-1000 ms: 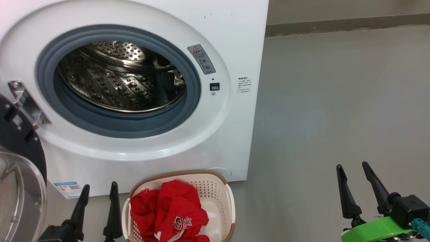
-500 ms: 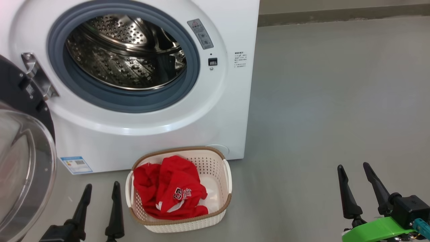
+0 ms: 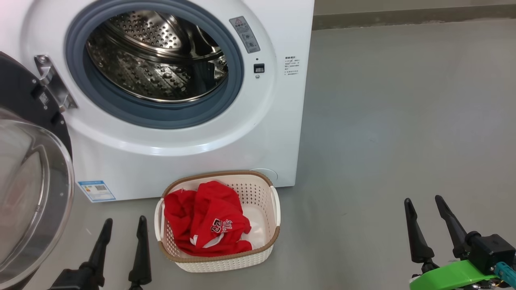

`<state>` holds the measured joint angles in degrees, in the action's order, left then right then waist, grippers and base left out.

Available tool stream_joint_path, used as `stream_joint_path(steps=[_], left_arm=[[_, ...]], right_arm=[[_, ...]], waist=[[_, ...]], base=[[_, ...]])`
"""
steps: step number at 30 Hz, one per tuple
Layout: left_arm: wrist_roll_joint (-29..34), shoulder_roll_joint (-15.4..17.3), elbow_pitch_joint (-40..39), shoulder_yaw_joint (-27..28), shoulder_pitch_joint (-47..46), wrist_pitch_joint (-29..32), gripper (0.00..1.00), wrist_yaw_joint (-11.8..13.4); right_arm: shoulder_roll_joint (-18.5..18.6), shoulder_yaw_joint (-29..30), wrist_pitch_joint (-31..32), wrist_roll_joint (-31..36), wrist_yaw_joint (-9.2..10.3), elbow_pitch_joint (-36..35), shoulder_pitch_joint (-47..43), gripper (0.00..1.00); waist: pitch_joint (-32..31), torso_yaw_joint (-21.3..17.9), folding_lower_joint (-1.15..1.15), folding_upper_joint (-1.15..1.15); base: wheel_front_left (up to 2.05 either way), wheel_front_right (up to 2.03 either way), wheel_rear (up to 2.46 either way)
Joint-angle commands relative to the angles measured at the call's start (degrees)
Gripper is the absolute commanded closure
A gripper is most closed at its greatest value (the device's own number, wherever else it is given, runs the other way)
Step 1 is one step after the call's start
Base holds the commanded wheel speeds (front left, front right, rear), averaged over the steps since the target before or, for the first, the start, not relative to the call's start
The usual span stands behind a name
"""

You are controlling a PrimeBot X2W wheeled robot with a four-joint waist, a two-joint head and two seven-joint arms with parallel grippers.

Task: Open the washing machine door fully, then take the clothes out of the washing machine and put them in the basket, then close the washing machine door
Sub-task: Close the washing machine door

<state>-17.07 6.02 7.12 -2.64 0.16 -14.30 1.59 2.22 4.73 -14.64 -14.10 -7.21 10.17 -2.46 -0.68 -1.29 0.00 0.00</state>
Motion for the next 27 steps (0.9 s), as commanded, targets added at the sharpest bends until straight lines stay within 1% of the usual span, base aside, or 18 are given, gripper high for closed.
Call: stream_joint_path(steps=[1, 5, 12, 19, 27], left_arm=[[1.2, 0.9, -2.0, 1.8, -1.0, -0.7, 0.00, 0.8], [1.7, 0.8, -2.9, 1.8, -1.0, -0.7, 0.00, 1.2], [1.9, 0.8, -4.5, 2.0, -1.0, -0.5, 0.00, 2.4], [2.3, 0.8, -7.1, 1.8, -0.4, 0.9, 0.00, 3.8], [2.3, 0.8, -9.4, 2.1, -0.3, 1.7, 0.00, 5.4]], right_arm=[[0.7, -1.7, -0.4, -0.2, -0.28, -1.1, 1.2, 0.00], [0.7, -1.9, -0.4, -0.2, -0.28, -1.1, 1.0, 0.00], [0.7, -2.8, -0.4, 0.2, -0.28, -1.5, 1.1, 0.00], [0.7, -3.6, -0.4, 0.9, -0.28, -1.9, 1.7, 0.00], [0.7, -5.0, -0.4, 1.6, -0.28, -4.2, 3.7, 0.00]], waist=[[-0.1, 0.2, 0.00, 0.00], [-0.1, 1.1, 0.00, 0.00], [0.0, 4.3, 0.00, 0.00], [0.7, 9.2, 0.00, 0.00], [3.6, 15.2, 0.00, 0.00]], base=[[0.00, 0.00, 0.00], [0.00, 0.00, 0.00], [0.00, 0.00, 0.00], [0.00, 0.00, 0.00], [0.00, 0.00, 0.00]])
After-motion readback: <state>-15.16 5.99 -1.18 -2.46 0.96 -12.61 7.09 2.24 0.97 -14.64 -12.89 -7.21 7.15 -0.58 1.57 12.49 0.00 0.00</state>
